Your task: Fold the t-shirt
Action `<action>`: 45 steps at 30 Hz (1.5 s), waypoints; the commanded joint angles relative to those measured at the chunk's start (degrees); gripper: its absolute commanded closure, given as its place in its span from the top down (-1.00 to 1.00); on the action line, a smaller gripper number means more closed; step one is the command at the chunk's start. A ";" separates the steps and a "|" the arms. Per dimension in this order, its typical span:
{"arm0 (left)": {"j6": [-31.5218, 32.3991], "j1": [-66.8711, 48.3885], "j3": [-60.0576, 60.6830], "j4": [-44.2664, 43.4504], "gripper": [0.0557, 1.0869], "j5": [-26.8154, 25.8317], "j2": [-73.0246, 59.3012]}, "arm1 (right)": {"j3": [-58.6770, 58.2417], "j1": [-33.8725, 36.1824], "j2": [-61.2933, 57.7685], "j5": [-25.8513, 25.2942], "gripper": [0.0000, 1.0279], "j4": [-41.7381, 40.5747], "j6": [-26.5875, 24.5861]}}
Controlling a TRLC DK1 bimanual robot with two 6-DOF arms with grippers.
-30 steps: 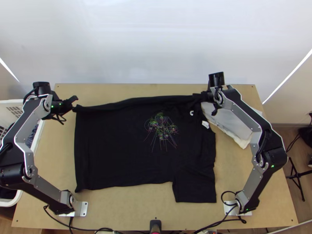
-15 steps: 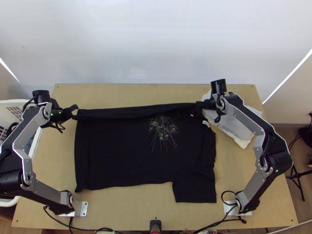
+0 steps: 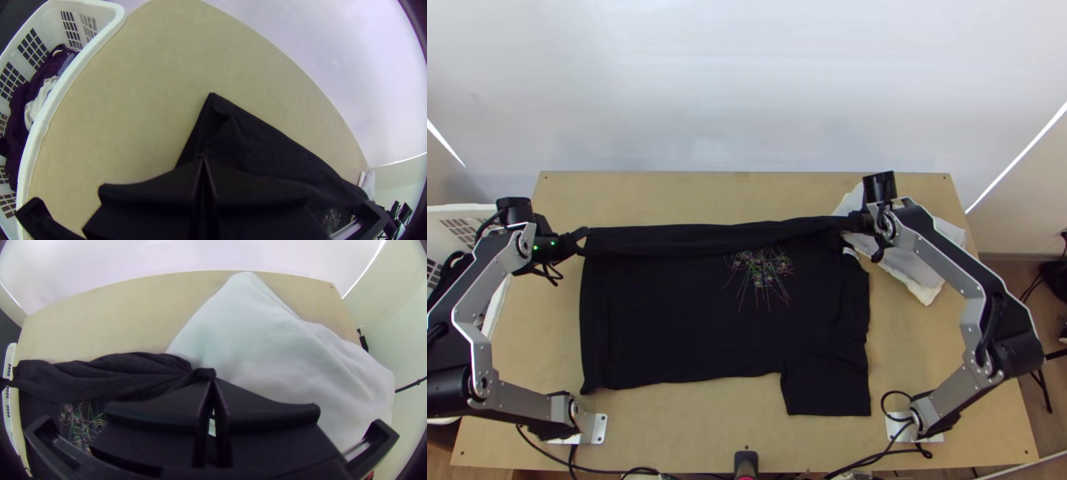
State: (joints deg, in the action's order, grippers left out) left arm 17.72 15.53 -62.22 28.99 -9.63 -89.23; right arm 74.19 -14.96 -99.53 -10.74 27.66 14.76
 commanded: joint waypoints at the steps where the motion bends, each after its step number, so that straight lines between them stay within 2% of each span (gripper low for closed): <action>1: -0.22 -0.06 2.54 -0.08 -0.93 0.05 1.52 | -4.67 -3.06 4.08 0.02 -0.95 -1.03 0.88; 12: -2.42 0.64 4.21 -0.08 -0.93 0.05 2.75 | -14.43 -4.37 5.66 -0.95 -0.95 -7.45 1.58; 25: -5.15 5.92 5.35 0.80 -0.93 -2.50 5.12 | -16.27 -3.23 7.77 -2.70 -0.95 -7.71 1.58; 41: -6.38 6.09 8.95 0.36 -0.91 -2.50 6.44 | -20.84 -3.76 10.58 -4.90 -0.93 -9.73 1.32; 42: -6.47 5.30 9.13 0.36 -0.61 -2.50 7.32 | -20.58 -3.85 10.67 -4.81 -0.67 -9.73 1.50; 43: -6.47 4.51 9.22 0.36 0.00 -2.50 8.20 | -20.49 -3.94 10.93 -4.81 -0.06 -9.64 1.50; 44: -6.82 3.37 9.57 0.63 0.65 -2.50 9.34 | -20.58 -4.02 11.46 -4.73 0.44 -8.94 1.93; 45: -7.61 2.40 9.92 0.63 0.93 -2.50 10.31 | -20.32 -4.02 12.25 -4.64 0.55 -7.80 2.02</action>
State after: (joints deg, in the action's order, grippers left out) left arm 11.70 21.19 -53.60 29.50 -12.03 -82.48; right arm 54.13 -18.50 -89.45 -15.46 18.22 16.23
